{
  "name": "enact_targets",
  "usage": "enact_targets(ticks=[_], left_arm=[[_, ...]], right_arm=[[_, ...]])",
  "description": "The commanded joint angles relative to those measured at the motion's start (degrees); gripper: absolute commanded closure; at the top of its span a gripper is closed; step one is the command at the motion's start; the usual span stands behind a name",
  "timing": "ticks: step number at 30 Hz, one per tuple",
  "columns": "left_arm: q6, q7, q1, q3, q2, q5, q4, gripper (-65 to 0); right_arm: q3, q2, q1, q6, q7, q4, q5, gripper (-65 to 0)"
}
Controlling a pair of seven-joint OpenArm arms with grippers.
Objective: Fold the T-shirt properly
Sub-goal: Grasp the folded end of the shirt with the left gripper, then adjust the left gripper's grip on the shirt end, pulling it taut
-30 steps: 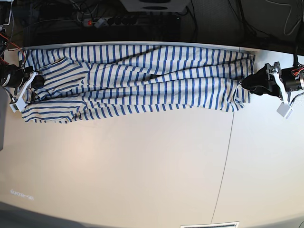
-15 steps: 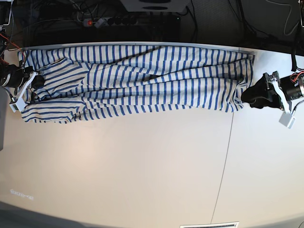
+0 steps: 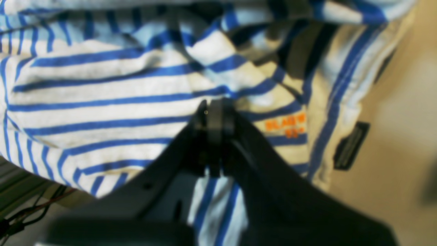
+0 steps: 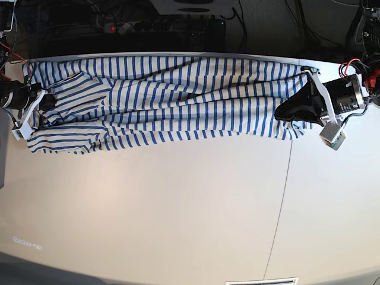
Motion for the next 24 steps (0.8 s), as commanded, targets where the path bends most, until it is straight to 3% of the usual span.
enact_targets(ticks=[1,4,7,15,24], left_arm=[[-0.7,-3.0,-0.4,0.4,-0.7,0.7,-0.5,0.0],[-0.7,-7.9,-1.1,3.2,-0.7,6.5,-4.8,0.0],[-0.7,-8.0,-3.2,5.2,-0.7,8.5,-10.3,0.0],[-0.7,-8.0,-7.3,5.5,-1.0,8.4,-24.3,0.0],[-0.7,-8.0,-7.3,4.3,-2.4,7.0,-24.8,0.0]], right_arm=[[0.5,1.4,0.6,4.2,0.5,0.6,0.5,0.0],[0.5,1.4,0.6,4.2,0.5,0.6,0.5,0.0],[0.5,1.4,0.6,4.2,0.4,0.6,0.5,0.0],[0.5,1.4,0.6,4.2,0.4,0.6,0.2,0.0],[0.5,1.4,0.6,4.2,0.5,0.6,-0.4,0.0]])
